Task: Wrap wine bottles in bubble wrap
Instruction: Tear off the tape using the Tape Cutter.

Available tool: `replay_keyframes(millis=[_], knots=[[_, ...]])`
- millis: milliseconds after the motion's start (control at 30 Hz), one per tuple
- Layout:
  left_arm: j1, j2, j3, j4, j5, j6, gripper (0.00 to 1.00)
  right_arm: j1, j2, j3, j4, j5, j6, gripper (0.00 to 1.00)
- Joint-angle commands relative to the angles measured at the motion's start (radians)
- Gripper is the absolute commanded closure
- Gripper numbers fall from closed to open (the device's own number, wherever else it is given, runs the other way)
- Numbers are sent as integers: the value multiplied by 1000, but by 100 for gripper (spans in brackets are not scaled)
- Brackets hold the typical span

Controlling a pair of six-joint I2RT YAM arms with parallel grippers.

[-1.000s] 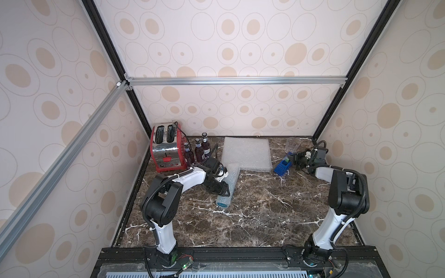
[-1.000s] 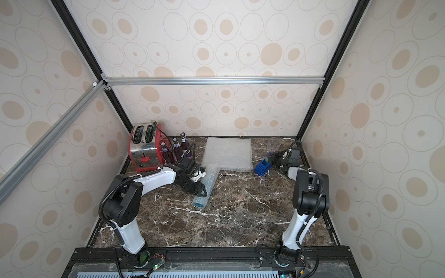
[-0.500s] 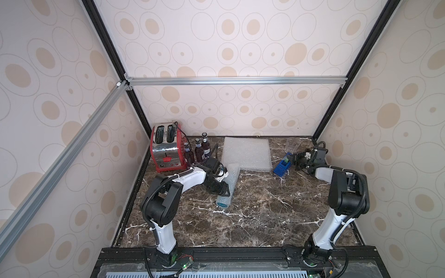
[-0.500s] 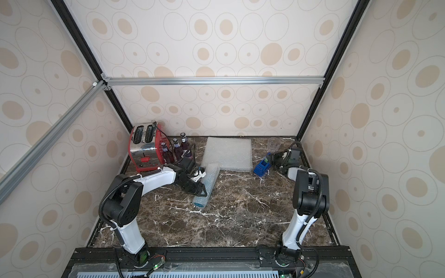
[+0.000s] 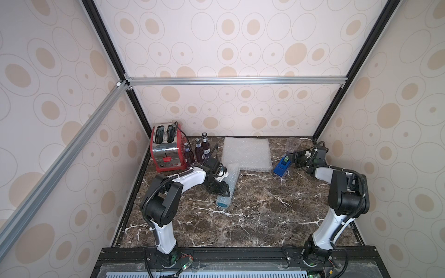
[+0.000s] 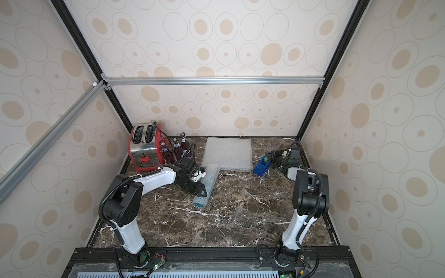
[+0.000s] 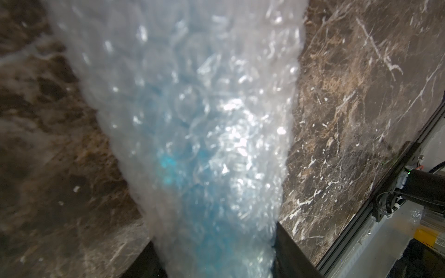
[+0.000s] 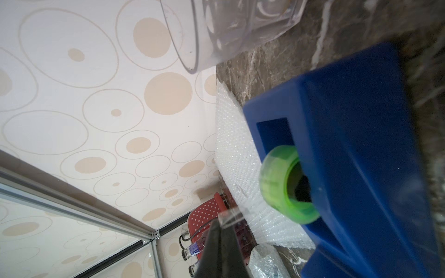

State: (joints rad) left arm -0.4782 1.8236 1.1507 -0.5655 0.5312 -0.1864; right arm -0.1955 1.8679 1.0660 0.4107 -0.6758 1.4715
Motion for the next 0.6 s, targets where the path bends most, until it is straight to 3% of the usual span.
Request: replay_keyframes(millis=[0,567], knots=[[-4,59,-28,-74,-128,25,42,8,-25,14,100,-27,61,100],[-5,66,-28,-75,-122,25,42,31,-56,7,62,-49,61,100]])
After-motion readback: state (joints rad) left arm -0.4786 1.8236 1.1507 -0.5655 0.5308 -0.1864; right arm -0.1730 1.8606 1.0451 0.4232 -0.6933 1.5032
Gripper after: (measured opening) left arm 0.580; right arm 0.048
